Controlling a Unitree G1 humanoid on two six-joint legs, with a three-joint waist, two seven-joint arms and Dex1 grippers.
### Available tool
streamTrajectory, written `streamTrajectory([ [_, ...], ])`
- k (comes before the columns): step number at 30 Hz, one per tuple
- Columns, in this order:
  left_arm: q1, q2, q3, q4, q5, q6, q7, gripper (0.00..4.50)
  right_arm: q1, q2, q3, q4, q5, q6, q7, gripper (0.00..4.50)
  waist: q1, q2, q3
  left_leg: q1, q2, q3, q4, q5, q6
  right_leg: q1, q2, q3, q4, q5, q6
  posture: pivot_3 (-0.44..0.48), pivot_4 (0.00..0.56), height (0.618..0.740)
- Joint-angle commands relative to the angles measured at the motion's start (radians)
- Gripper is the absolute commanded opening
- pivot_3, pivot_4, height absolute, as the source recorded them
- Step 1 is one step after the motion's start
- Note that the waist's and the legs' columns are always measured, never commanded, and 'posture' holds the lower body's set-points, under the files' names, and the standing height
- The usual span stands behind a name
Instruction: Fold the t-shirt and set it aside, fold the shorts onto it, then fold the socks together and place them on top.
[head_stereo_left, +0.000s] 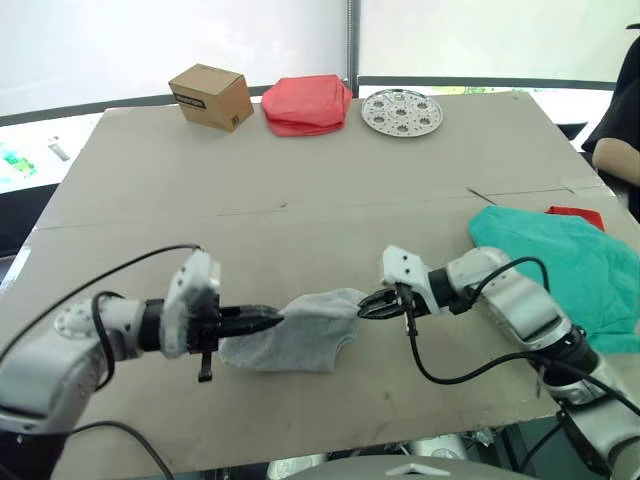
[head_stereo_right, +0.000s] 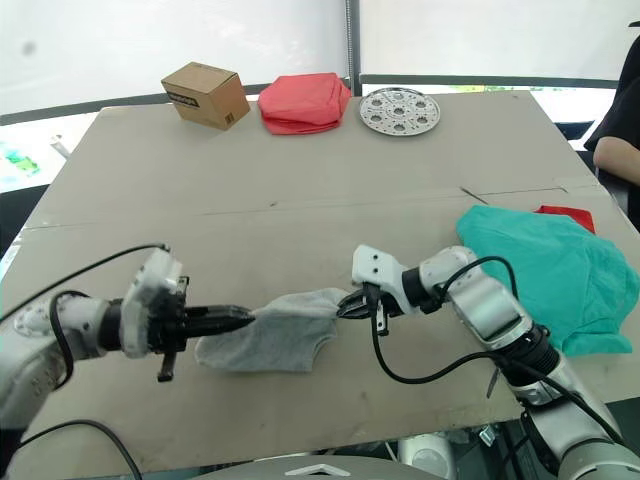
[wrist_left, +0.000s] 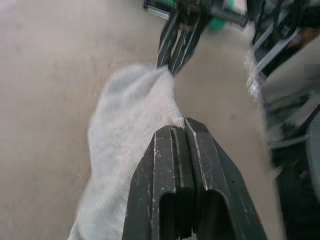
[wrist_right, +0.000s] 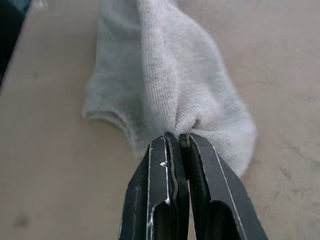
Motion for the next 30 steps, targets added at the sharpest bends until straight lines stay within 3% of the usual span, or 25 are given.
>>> streamTrajectory([
  [1,-0.130,0.102,0.067,0.067,-0.268,0.264,-0.014,0.00,-0.088,-0.052,-0.119,-0.090,0.203,0.255,0.049,0.08,0.001,0.000,0.000,0.000,0.000,0.000,0.000,0.000,0.000,0.000,0.000,0.000,0.000,0.000,0.000,0.000,0.150,0.740],
  [4,-0.282,0.131,-0.016,0.188,-0.265,0.364,-0.015,0.00,-0.178,-0.077,-0.148,-0.048,0.298,0.398,0.058,0.08,-0.005,0.000,0.000,0.000,-0.001,-0.001,-0.001,0.000,0.000,0.000,0.002,-0.001,0.000,0.001,0.001,0.000,0.150,0.740],
  [8,-0.436,0.081,-0.211,0.283,-0.056,0.320,0.018,0.00,-0.281,-0.074,-0.077,0.112,0.243,0.402,-0.002,0.08,-0.008,0.000,0.000,0.002,-0.002,0.000,-0.004,0.003,-0.004,0.001,0.004,0.001,-0.001,0.003,-0.002,0.000,0.150,0.740],
  [12,-0.625,-0.103,-0.451,0.549,0.239,0.195,0.080,0.00,-0.422,0.030,0.070,0.520,0.040,0.192,-0.086,0.08,-0.008,-0.002,-0.001,0.001,-0.005,0.003,-0.004,0.003,-0.004,0.001,0.004,0.003,-0.002,0.003,-0.003,0.000,0.150,0.740],
  [16,-0.729,-0.234,-0.489,0.773,0.370,0.113,0.112,0.00,-0.537,0.165,0.025,0.903,-0.041,0.018,-0.188,0.08,-0.011,-0.004,-0.001,-0.001,-0.004,0.004,-0.002,0.003,-0.004,-0.001,0.005,0.004,0.000,0.005,-0.001,0.000,0.150,0.740],
  [20,-0.767,-0.289,-0.443,0.872,0.414,0.087,0.127,0.00,-0.612,0.223,-0.027,1.099,-0.052,-0.028,-0.161,1.41,-0.013,-0.004,-0.001,-0.004,-0.003,0.004,-0.002,0.004,-0.006,-0.006,0.003,0.005,0.008,0.005,-0.001,0.000,0.150,0.740],
  [22,-0.770,-0.303,-0.406,0.877,0.400,0.093,0.117,0.00,-0.628,0.229,-0.041,1.133,-0.060,-0.045,-0.142,2.51,-0.014,-0.004,-0.001,-0.004,-0.003,0.004,-0.004,0.004,-0.006,-0.006,0.002,0.005,0.007,0.005,-0.001,0.000,0.150,0.740],
  [24,-0.747,-0.289,-0.410,0.834,0.417,0.069,0.084,0.00,-0.613,0.211,-0.013,1.103,-0.096,-0.092,-0.114,3.30,-0.014,-0.004,-0.001,-0.004,-0.003,0.004,-0.004,0.004,-0.006,-0.006,0.001,0.005,0.007,0.005,-0.001,0.000,0.150,0.740],
  [28,-0.738,-0.316,-0.344,0.838,0.446,0.010,0.169,0.00,-0.573,0.190,-0.045,1.011,-0.131,-0.210,-0.152,3.30,-0.014,-0.004,-0.001,-0.004,-0.004,0.003,-0.003,0.004,-0.006,-0.006,0.000,0.005,0.010,0.005,-0.001,0.000,0.150,0.740],
  [30,-0.721,-0.316,-0.319,0.825,0.464,-0.056,0.175,0.00,-0.518,0.160,-0.054,0.896,-0.149,-0.232,-0.180,3.75,-0.013,-0.004,-0.001,-0.003,-0.004,0.003,-0.002,0.004,-0.006,-0.006,-0.001,0.005,0.010,0.005,-0.001,0.000,0.150,0.740],
])
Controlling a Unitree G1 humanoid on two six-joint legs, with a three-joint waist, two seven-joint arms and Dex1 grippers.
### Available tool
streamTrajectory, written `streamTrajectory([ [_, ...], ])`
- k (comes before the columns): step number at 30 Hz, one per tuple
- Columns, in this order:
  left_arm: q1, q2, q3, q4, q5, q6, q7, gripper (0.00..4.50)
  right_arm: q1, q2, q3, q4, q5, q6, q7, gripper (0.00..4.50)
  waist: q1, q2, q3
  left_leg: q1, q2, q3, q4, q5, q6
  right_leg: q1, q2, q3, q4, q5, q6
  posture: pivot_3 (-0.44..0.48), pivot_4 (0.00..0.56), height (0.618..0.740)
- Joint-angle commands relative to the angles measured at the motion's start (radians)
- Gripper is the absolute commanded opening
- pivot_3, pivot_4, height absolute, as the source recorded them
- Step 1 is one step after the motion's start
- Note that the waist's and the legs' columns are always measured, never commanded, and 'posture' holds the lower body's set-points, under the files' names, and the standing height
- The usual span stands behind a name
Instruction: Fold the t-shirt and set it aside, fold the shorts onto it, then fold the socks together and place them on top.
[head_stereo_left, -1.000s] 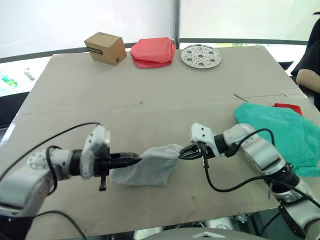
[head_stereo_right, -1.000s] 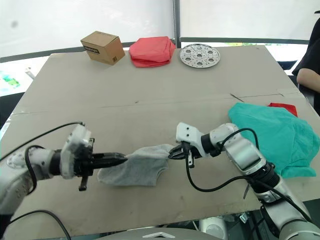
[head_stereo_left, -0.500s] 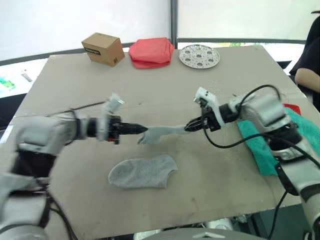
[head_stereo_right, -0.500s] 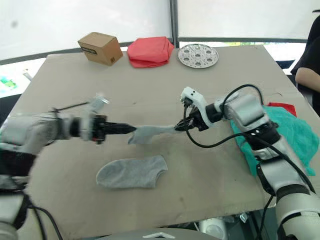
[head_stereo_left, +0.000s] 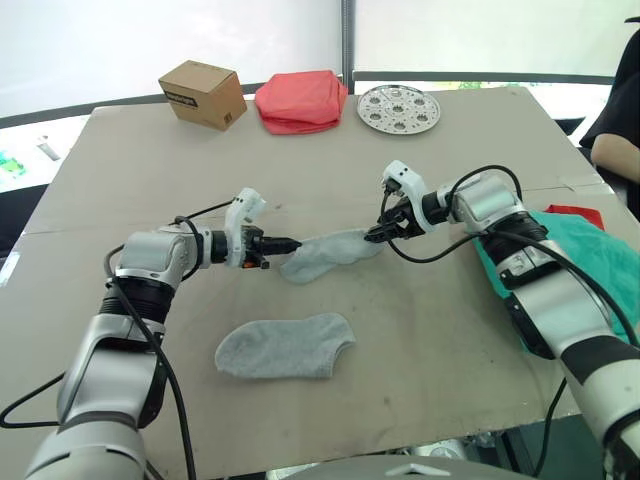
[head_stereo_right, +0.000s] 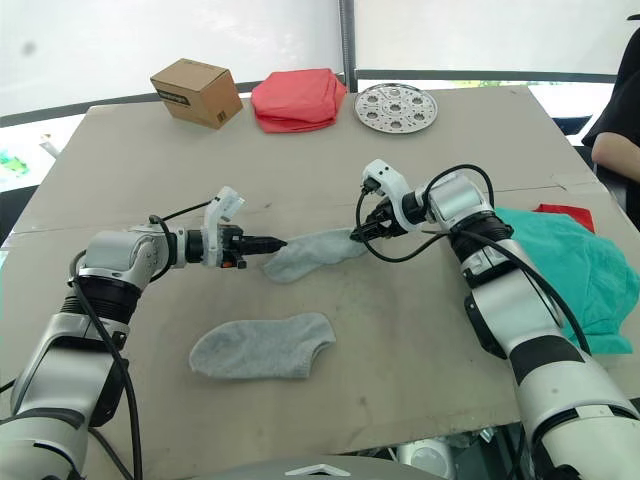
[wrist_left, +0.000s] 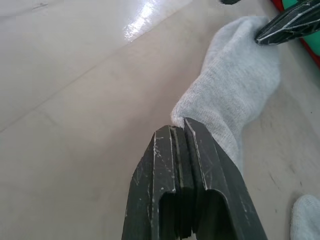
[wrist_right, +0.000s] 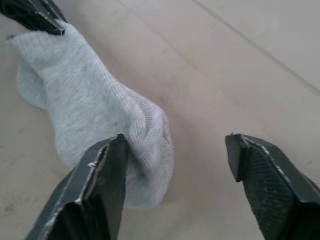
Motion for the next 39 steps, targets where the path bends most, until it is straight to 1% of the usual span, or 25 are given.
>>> streamTrajectory([
  [1,0.017,0.007,0.075,-0.043,0.034,-0.104,0.034,0.00,0.066,-0.044,-0.051,-0.205,-0.018,-0.063,-0.042,4.04,0.002,0.000,0.000,0.000,0.000,0.000,0.000,0.000,0.000,0.000,0.000,0.000,0.000,0.000,0.000,0.000,0.150,0.740],
  [2,0.023,0.004,0.101,-0.060,0.017,-0.093,0.040,0.35,0.099,-0.046,-0.071,-0.275,-0.011,-0.057,-0.069,4.49,0.001,0.000,0.000,0.001,0.000,0.000,0.000,0.000,0.000,0.000,-0.001,0.000,0.000,0.000,0.000,0.000,0.150,0.740],
  [3,0.035,0.001,0.128,-0.089,-0.004,-0.076,0.045,0.72,0.134,-0.049,-0.085,-0.347,0.001,-0.044,-0.079,4.50,0.001,0.000,0.000,0.001,0.000,0.000,0.000,0.000,0.000,0.000,-0.001,0.001,0.001,0.000,0.000,0.000,0.150,0.740],
  [4,0.053,0.001,0.155,-0.135,-0.027,-0.061,0.045,0.90,0.177,-0.054,-0.092,-0.430,0.013,-0.041,-0.079,4.50,0.001,0.000,0.000,0.001,0.000,0.000,0.000,0.000,0.000,0.000,-0.001,0.002,0.001,0.000,0.000,0.000,0.150,0.740],
  [5,0.071,0.000,0.181,-0.182,-0.050,-0.043,0.047,1.47,0.215,-0.058,-0.097,-0.501,0.023,-0.016,-0.087,4.50,0.001,0.000,0.000,0.000,0.000,-0.001,0.001,0.000,0.000,0.000,-0.001,0.003,0.002,0.000,0.000,0.000,0.150,0.740],
  [6,0.089,-0.002,0.204,-0.225,-0.070,-0.026,0.053,1.47,0.247,-0.056,-0.103,-0.554,0.030,0.008,-0.099,4.50,0.000,0.000,0.000,0.000,0.000,-0.001,0.001,0.000,0.000,0.000,-0.001,0.003,0.002,0.000,0.000,0.000,0.150,0.740],
  [7,0.108,-0.001,0.219,-0.265,-0.086,-0.007,0.058,2.09,0.271,-0.050,-0.105,-0.586,0.029,0.017,-0.117,4.50,0.001,0.000,0.000,0.000,0.000,-0.001,0.001,0.000,0.000,0.000,-0.001,0.003,0.002,0.000,0.000,0.000,0.150,0.740],
  [9,0.162,-0.001,0.231,-0.351,-0.099,0.017,0.077,2.09,0.302,-0.023,-0.106,-0.603,0.012,0.013,-0.172,4.50,-0.001,0.000,0.000,0.000,0.001,0.000,0.001,0.000,0.000,0.000,-0.002,0.005,0.003,0.000,0.000,0.000,0.150,0.740],
  [12,0.214,-0.060,0.269,-0.414,-0.078,-0.019,0.183,2.13,0.313,0.051,-0.127,-0.583,0.023,0.040,-0.252,3.67,0.001,0.000,0.000,0.002,0.000,0.001,0.001,0.000,0.000,0.000,-0.002,0.006,0.001,0.000,0.000,0.000,0.150,0.740],
  [14,0.235,-0.087,0.272,-0.451,-0.075,-0.027,0.213,2.13,0.301,0.102,-0.141,-0.542,0.029,0.036,-0.291,2.72,0.003,-0.001,-0.001,0.002,0.000,0.001,0.001,0.000,0.000,0.000,-0.001,0.006,0.001,0.000,0.000,0.000,0.150,0.740],
  [16,0.272,-0.093,0.231,-0.501,-0.047,-0.064,0.204,2.13,0.272,0.157,-0.159,-0.453,0.017,0.007,-0.350,1.68,0.002,-0.001,-0.001,0.002,0.000,0.001,0.002,0.000,0.000,0.001,-0.001,0.006,0.002,0.000,0.000,0.000,0.150,0.740],
  [17,0.283,-0.100,0.216,-0.508,-0.030,-0.079,0.212,2.13,0.257,0.180,-0.165,-0.401,0.004,-0.011,-0.386,1.33,0.002,-0.001,-0.001,0.002,0.000,0.001,0.002,0.000,0.000,0.001,-0.001,0.006,0.002,0.000,-0.001,0.000,0.150,0.740],
  [18,0.290,-0.112,0.206,-0.503,-0.016,-0.085,0.231,2.13,0.243,0.195,-0.158,-0.342,-0.019,-0.037,-0.419,0.73,0.004,-0.001,-0.001,0.003,0.000,0.001,0.002,0.000,0.000,0.001,-0.001,0.007,0.002,0.000,-0.001,0.000,0.150,0.740],
  [20,0.301,-0.119,0.167,-0.475,0.048,-0.119,0.268,2.13,0.228,0.200,-0.114,-0.249,-0.069,-0.058,-0.431,0.04,0.006,-0.001,-0.001,0.003,-0.001,0.001,0.002,0.000,0.000,0.001,-0.001,0.006,0.002,0.000,-0.001,0.000,0.150,0.740],
  [23,0.315,-0.114,0.098,-0.427,0.147,-0.206,0.282,2.13,0.225,0.185,-0.056,-0.190,-0.102,-0.009,-0.376,0.04,0.004,-0.001,-0.001,0.003,-0.001,0.001,0.001,0.000,0.000,0.001,-0.001,0.006,0.002,0.000,-0.001,0.000,0.150,0.740],
  [25,0.321,-0.082,0.049,-0.372,0.208,-0.280,0.238,2.13,0.248,0.141,-0.007,-0.290,-0.083,0.113,-0.284,0.04,0.005,-0.001,-0.002,0.003,-0.001,0.001,0.001,0.000,0.000,0.001,0.000,0.006,0.002,0.000,-0.001,0.000,0.150,0.740],
  [27,0.321,-0.048,0.021,-0.314,0.247,-0.366,0.171,2.13,0.272,0.117,-0.012,-0.401,-0.068,0.202,-0.287,0.04,0.004,0.001,-0.004,0.003,-0.001,0.000,0.001,0.000,0.000,0.001,0.000,0.004,0.001,0.000,-0.001,0.000,0.150,0.740],
  [29,0.311,-0.031,0.009,-0.264,0.271,-0.454,0.127,2.13,0.293,0.126,-0.058,-0.472,-0.065,0.214,-0.348,0.04,0.003,0.002,-0.005,0.003,-0.001,0.000,0.001,0.000,0.000,0.001,-0.001,0.004,0.002,-0.001,-0.002,0.000,0.150,0.740],
  [31,0.294,-0.039,0.044,-0.236,0.239,-0.500,0.094,2.13,0.331,0.139,-0.124,-0.565,-0.040,0.163,-0.390,0.04,0.003,0.002,-0.005,0.004,-0.001,0.001,0.001,0.000,0.000,0.001,-0.001,0.003,0.002,-0.001,-0.002,0.000,0.150,0.740],
  [32,0.299,-0.038,0.082,-0.273,0.162,-0.458,0.040,2.13,0.358,0.130,-0.146,-0.627,-0.031,0.138,-0.395,0.04,0.003,0.002,-0.004,0.004,-0.001,0.001,0.001,0.000,0.000,0.001,-0.001,0.002,0.002,-0.001,-0.002,0.000,0.150,0.740],
  [34,0.322,-0.018,0.156,-0.373,0.012,-0.354,-0.046,2.13,0.427,0.086,-0.156,-0.760,0.009,0.101,-0.334,0.61,0.002,0.003,-0.004,0.002,-0.001,0.000,0.001,0.000,0.000,0.001,-0.001,0.002,0.002,0.000,-0.001,0.000,0.150,0.740],
  [35,0.344,0.007,0.180,-0.425,-0.038,-0.312,-0.085,2.39,0.469,0.059,-0.154,-0.839,0.046,0.079,-0.279,0.87,0.003,0.002,-0.004,0.001,0.000,0.000,0.001,0.000,0.000,0.000,-0.001,0.002,0.001,-0.001,-0.001,0.000,0.150,0.740],
  [36,0.378,0.051,0.199,-0.486,-0.086,-0.261,-0.134,2.64,0.510,0.030,-0.160,-0.926,0.103,0.094,-0.224,1.26,0.002,0.002,-0.003,0.000,0.000,0.000,0.001,0.000,0.000,-0.001,-0.001,0.002,0.001,-0.001,-0.001,0.000,0.150,0.740],
  [37,0.415,0.096,0.216,-0.545,-0.126,-0.209,-0.170,2.95,0.544,-0.001,-0.159,-0.998,0.141,0.083,-0.176,1.99,0.002,0.002,-0.003,-0.001,0.001,-0.002,0.001,0.000,0.000,-0.001,0.000,0.002,0.001,-0.001,-0.001,0.000,0.150,0.740],
  [39,0.505,0.168,0.262,-0.658,-0.182,-0.145,-0.202,3.71,0.598,-0.073,-0.133,-1.100,0.171,0.044,-0.097,2.67,-0.004,0.002,-0.003,0.000,0.000,-0.001,0.000,0.000,0.001,-0.001,0.000,0.001,-0.001,-0.001,0.000,0.000,0.150,0.740],
])
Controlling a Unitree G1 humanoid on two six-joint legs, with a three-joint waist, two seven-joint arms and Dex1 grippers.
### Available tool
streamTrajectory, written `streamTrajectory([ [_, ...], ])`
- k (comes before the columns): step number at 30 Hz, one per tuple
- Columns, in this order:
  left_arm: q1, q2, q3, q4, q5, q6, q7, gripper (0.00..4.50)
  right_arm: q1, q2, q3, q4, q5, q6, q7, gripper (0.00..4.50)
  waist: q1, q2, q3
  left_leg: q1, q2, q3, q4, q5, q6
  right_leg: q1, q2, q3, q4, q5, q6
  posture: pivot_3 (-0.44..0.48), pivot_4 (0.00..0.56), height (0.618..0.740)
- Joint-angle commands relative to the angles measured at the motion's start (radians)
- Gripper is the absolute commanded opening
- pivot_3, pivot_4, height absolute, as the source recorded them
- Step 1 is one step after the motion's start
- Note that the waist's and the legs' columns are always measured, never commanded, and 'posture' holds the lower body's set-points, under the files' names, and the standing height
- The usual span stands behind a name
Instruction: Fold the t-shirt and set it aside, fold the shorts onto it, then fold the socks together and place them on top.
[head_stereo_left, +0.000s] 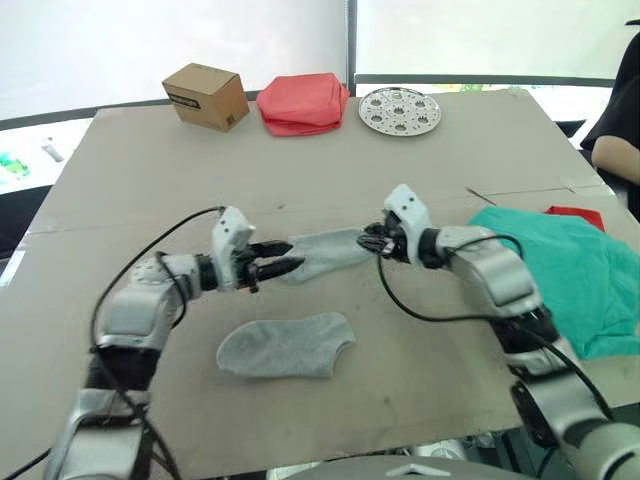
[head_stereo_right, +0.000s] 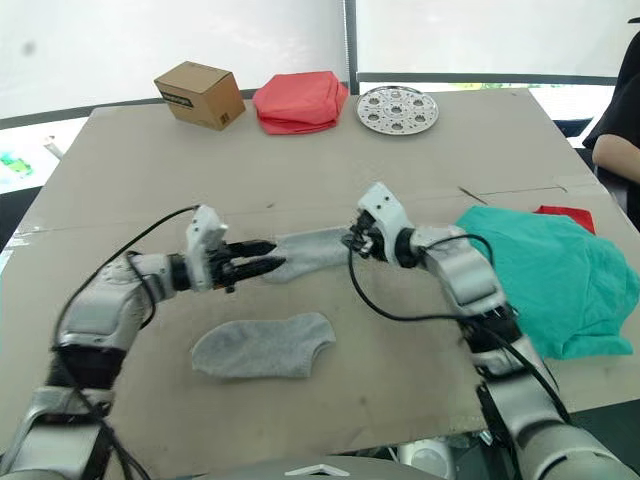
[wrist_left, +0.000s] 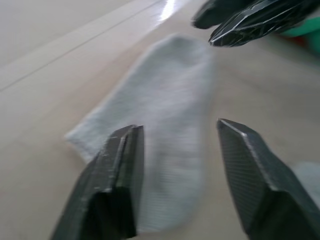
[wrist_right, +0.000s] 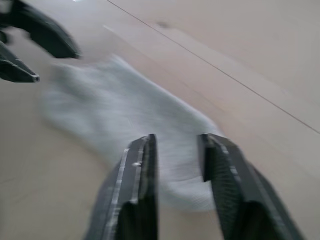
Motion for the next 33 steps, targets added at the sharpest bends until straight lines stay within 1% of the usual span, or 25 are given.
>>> streamTrajectory([
  [1,0.143,0.119,0.105,-0.237,-0.129,0.113,-0.082,3.71,0.078,-0.110,0.038,-0.234,0.087,-0.091,0.169,2.67,-0.006,0.000,0.000,0.000,0.001,0.000,-0.001,-0.001,0.001,-0.001,0.000,0.000,-0.001,0.000,0.000,0.000,0.150,0.740],
  [4,0.292,0.162,0.142,-0.333,-0.091,0.045,-0.102,3.71,0.112,-0.186,0.117,-0.250,0.038,-0.208,0.233,2.67,-0.007,0.002,0.001,0.004,0.000,0.001,-0.003,-0.003,0.005,0.002,0.000,0.001,-0.002,-0.004,0.003,0.000,0.150,0.740],
  [6,0.405,0.149,0.157,-0.407,-0.052,-0.016,-0.085,3.71,0.147,-0.199,0.169,-0.214,0.004,-0.273,0.242,2.67,0.000,0.000,0.001,0.004,0.000,0.001,-0.003,-0.003,0.005,0.002,0.000,0.000,-0.003,-0.006,0.002,0.000,0.150,0.740],
  [8,0.474,0.146,0.129,-0.469,0.012,-0.101,-0.082,3.71,0.172,-0.207,0.194,-0.187,-0.007,-0.305,0.253,2.67,0.003,-0.001,0.000,0.005,0.001,0.001,-0.002,-0.003,0.005,0.003,-0.001,0.000,-0.003,-0.006,0.002,0.000,0.150,0.740],
  [11,0.466,0.123,0.058,-0.552,0.035,-0.089,-0.020,3.71,0.210,-0.206,0.176,-0.209,0.034,-0.283,0.252,2.67,0.026,-0.001,0.001,0.004,0.001,0.000,0.000,-0.003,0.005,0.003,-0.002,0.000,-0.003,-0.006,0.002,0.000,0.150,0.740],
  [13,0.450,0.123,-0.003,-0.585,0.073,-0.120,-0.026,3.71,0.237,-0.221,0.166,-0.240,0.056,-0.273,0.261,2.67,0.034,-0.001,0.000,0.003,0.001,-0.001,0.001,-0.003,0.005,0.004,-0.002,0.000,-0.003,-0.006,0.001,0.000,0.150,0.740],
  [15,0.398,0.135,-0.091,-0.564,0.165,-0.194,-0.046,3.71,0.264,-0.249,0.156,-0.276,0.071,-0.273,0.273,2.67,0.036,0.000,0.000,0.003,0.000,-0.001,0.001,-0.003,0.005,0.004,-0.001,0.000,-0.003,-0.006,0.001,0.000,0.150,0.740],
  [17,0.292,0.142,-0.167,-0.537,0.185,-0.155,-0.066,3.71,0.282,-0.272,0.138,-0.305,0.084,-0.257,0.264,2.67,0.035,-0.001,0.000,0.003,0.000,-0.001,0.000,-0.003,0.005,0.004,0.000,-0.002,-0.003,-0.005,-0.001,0.000,0.150,0.740],
  [19,0.189,0.150,-0.220,-0.507,0.166,-0.080,-0.105,3.71,0.289,-0.277,0.116,-0.320,0.102,-0.233,0.244,2.67,0.037,-0.001,0.000,0.002,0.000,-0.001,0.001,-0.003,0.005,0.004,0.000,-0.003,-0.003,-0.005,-0.001,0.000,0.150,0.740],
  [21,0.017,0.138,-0.314,-0.410,0.213,-0.104,-0.202,3.71,0.301,-0.290,0.090,-0.338,0.116,-0.210,0.226,2.67,0.038,-0.001,0.000,0.003,0.000,-0.001,0.001,-0.003,0.006,0.005,0.001,-0.003,-0.002,-0.006,0.001,0.000,0.150,0.740],
  [22,-0.039,0.132,-0.346,-0.373,0.229,-0.115,-0.231,3.71,0.303,-0.294,0.084,-0.342,0.119,-0.203,0.221,2.67,0.035,-0.002,0.000,0.003,0.000,-0.001,0.002,-0.003,0.006,0.005,0.001,-0.003,-0.002,-0.006,0.001,0.000,0.150,0.740],
  [23,-0.132,0.110,-0.395,-0.308,0.254,-0.133,-0.282,3.71,0.318,-0.305,0.066,-0.360,0.131,-0.187,0.214,2.67,0.033,-0.002,0.000,0.003,0.000,-0.001,0.002,-0.003,0.006,0.006,0.002,-0.003,-0.002,-0.006,0.001,0.000,0.150,0.740],
  [24,-0.197,0.091,-0.433,-0.258,0.275,-0.149,-0.321,3.71,0.333,-0.315,0.052,-0.377,0.142,-0.174,0.208,2.67,0.032,-0.001,0.000,0.003,0.000,-0.001,0.002,-0.003,0.006,0.006,0.002,-0.003,-0.002,-0.006,0.001,0.000,0.150,0.740],
  [26,-0.296,0.061,-0.502,-0.177,0.313,-0.179,-0.394,3.71,0.367,-0.340,0.027,-0.413,0.162,-0.157,0.202,2.67,0.034,-0.002,0.001,0.003,0.000,-0.001,0.003,-0.004,0.007,0.006,0.002,-0.003,-0.002,-0.006,0.002,0.000,0.150,0.740],
  [29,-0.401,0.003,-0.591,-0.043,0.385,-0.287,-0.457,3.71,0.414,-0.369,0.003,-0.458,0.179,-0.142,0.189,2.67,0.030,-0.002,0.001,0.002,0.000,0.000,0.005,-0.004,0.007,0.006,0.003,-0.002,-0.003,-0.006,0.003,0.000,0.150,0.740],
  [33,-0.502,-0.060,-0.690,0.117,0.430,-0.435,-0.469,3.71,0.451,-0.372,-0.011,-0.499,0.182,-0.124,0.142,2.67,0.030,-0.003,0.001,0.002,0.001,0.001,0.006,-0.006,0.010,0.006,0.004,0.000,-0.003,-0.006,0.003,0.000,0.150,0.740],
])
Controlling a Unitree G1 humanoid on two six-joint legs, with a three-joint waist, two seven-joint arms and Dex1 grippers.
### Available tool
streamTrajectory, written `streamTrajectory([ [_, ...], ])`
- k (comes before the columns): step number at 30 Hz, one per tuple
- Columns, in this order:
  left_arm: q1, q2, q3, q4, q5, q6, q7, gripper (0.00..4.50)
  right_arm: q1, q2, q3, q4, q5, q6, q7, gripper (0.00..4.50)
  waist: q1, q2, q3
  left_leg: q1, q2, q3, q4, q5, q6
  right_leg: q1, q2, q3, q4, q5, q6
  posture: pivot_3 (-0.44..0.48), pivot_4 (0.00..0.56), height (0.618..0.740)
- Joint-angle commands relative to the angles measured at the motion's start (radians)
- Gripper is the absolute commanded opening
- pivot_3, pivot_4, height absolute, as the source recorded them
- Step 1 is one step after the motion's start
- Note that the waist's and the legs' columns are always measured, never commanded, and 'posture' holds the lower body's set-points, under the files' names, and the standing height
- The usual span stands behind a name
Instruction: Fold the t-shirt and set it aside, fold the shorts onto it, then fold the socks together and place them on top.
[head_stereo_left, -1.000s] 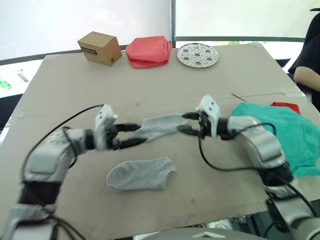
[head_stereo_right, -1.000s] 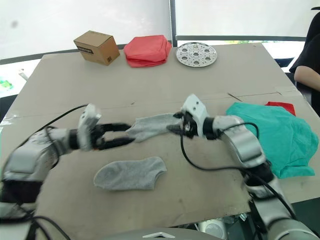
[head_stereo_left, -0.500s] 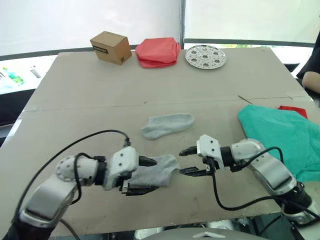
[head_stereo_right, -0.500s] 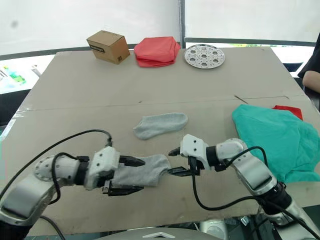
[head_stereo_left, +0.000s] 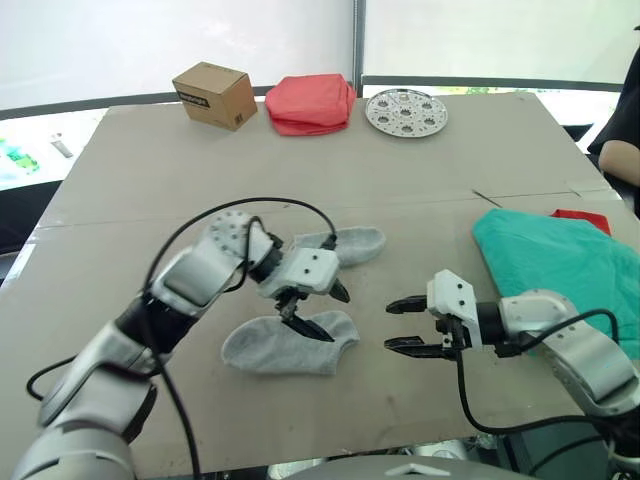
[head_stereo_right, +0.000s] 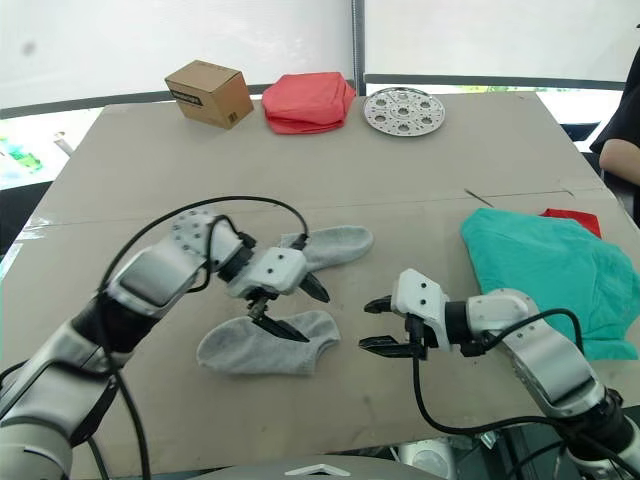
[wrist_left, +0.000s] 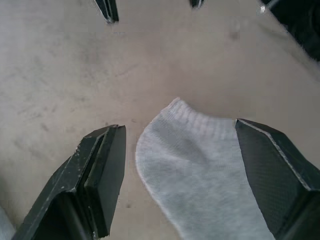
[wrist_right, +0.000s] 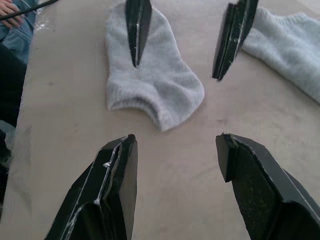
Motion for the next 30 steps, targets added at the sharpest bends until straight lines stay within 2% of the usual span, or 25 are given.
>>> streamTrajectory([
  [1,-0.064,-0.025,-0.066,0.106,0.028,-0.133,-0.014,3.71,0.012,0.002,-0.029,-0.067,0.028,0.014,-0.039,2.67,0.000,0.000,0.000,0.000,0.000,0.000,0.000,0.000,0.000,0.000,0.000,0.000,0.000,0.000,0.000,0.000,0.150,0.740],
  [7,-0.113,-0.080,-0.179,0.306,0.091,-0.392,-0.014,3.71,0.043,-0.001,-0.029,-0.105,0.029,0.033,-0.091,2.67,0.003,0.000,0.000,-0.001,0.000,0.000,0.004,-0.002,0.003,0.000,-0.002,0.000,0.001,0.000,0.000,0.000,0.150,0.740],
  [12,-0.095,-0.105,-0.188,0.382,0.128,-0.504,-0.014,1.56,0.042,-0.007,-0.031,-0.107,0.033,0.037,-0.103,2.71,0.004,0.000,-0.001,0.000,0.000,0.000,0.005,-0.002,0.003,0.002,-0.003,-0.002,0.001,0.000,0.000,0.000,0.150,0.740],
  [14,-0.064,-0.095,-0.168,0.346,0.088,-0.489,-0.014,0.79,0.038,-0.011,-0.033,-0.092,0.027,0.027,-0.101,2.71,0.003,0.000,-0.001,0.000,0.000,-0.001,0.005,-0.002,0.003,0.002,-0.003,-0.002,0.001,0.000,0.000,0.000,0.150,0.740],
  [15,-0.041,-0.082,-0.142,0.308,0.047,-0.437,-0.014,0.31,0.035,-0.012,-0.033,-0.082,0.023,0.021,-0.099,2.71,0.002,0.000,-0.001,0.000,0.000,-0.001,0.005,-0.002,0.003,0.002,-0.003,-0.002,0.001,0.000,0.000,0.000,0.150,0.740],
  [16,-0.016,-0.069,-0.106,0.257,-0.007,-0.338,-0.014,0.05,0.030,-0.010,-0.034,-0.073,0.022,0.017,-0.099,2.71,-0.001,0.000,-0.001,0.000,0.000,-0.001,0.005,-0.002,0.003,0.002,-0.003,-0.002,0.001,0.000,0.000,0.000,0.150,0.740],
  [18,0.025,-0.046,0.001,0.133,-0.147,-0.027,0.007,0.05,0.020,-0.003,-0.038,-0.055,0.026,0.012,-0.098,2.71,-0.006,0.001,-0.001,0.000,0.001,0.000,0.005,-0.002,0.003,0.002,-0.002,-0.001,0.002,0.000,0.001,0.000,0.150,0.740],
  [20,0.051,-0.026,0.117,0.035,-0.286,0.265,0.082,0.05,0.006,0.017,-0.049,-0.035,0.042,0.015,-0.108,2.71,-0.003,-0.001,0.001,0.000,0.001,-0.001,0.005,-0.002,0.003,0.002,-0.002,-0.002,0.003,0.000,0.004,0.000,0.150,0.740],
  [23,0.099,-0.016,0.275,-0.059,-0.415,0.515,0.222,0.05,-0.011,0.055,-0.080,-0.016,0.089,0.038,-0.123,2.71,0.000,-0.002,0.001,-0.001,0.001,-0.004,0.006,-0.002,0.003,0.002,-0.003,-0.002,0.003,0.000,0.005,0.000,0.150,0.740],
  [25,0.156,-0.036,0.434,-0.123,-0.526,0.681,0.374,0.05,-0.052,0.120,-0.136,0.021,0.191,0.145,-0.175,2.71,-0.001,-0.002,0.001,0.000,0.000,-0.005,0.006,-0.002,0.003,0.003,-0.004,-0.002,0.002,0.000,0.005,0.000,0.150,0.740],
  [26,0.187,-0.085,0.545,-0.151,-0.576,0.755,0.514,0.05,-0.079,0.153,-0.164,0.050,0.239,0.193,-0.200,2.71,-0.004,-0.002,0.001,0.001,0.000,-0.004,0.006,-0.002,0.003,0.003,-0.003,-0.002,0.002,0.000,0.006,0.000,0.150,0.740],
  [28,0.225,-0.199,0.736,-0.195,-0.647,0.881,0.778,0.00,-0.110,0.181,-0.188,0.075,0.299,0.259,-0.213,3.20,-0.003,-0.001,0.001,0.001,0.001,-0.004,0.006,-0.002,0.003,0.003,-0.004,-0.001,0.003,0.001,0.006,0.000,0.150,0.740],
  [30,0.275,-0.340,0.897,-0.271,-0.639,0.968,1.068,0.00,-0.140,0.195,-0.175,0.098,0.282,0.289,-0.254,3.87,0.001,-0.002,0.002,0.000,0.000,-0.006,0.006,-0.002,0.002,0.003,-0.005,-0.001,0.004,0.001,0.006,0.000,0.150,0.740],
])
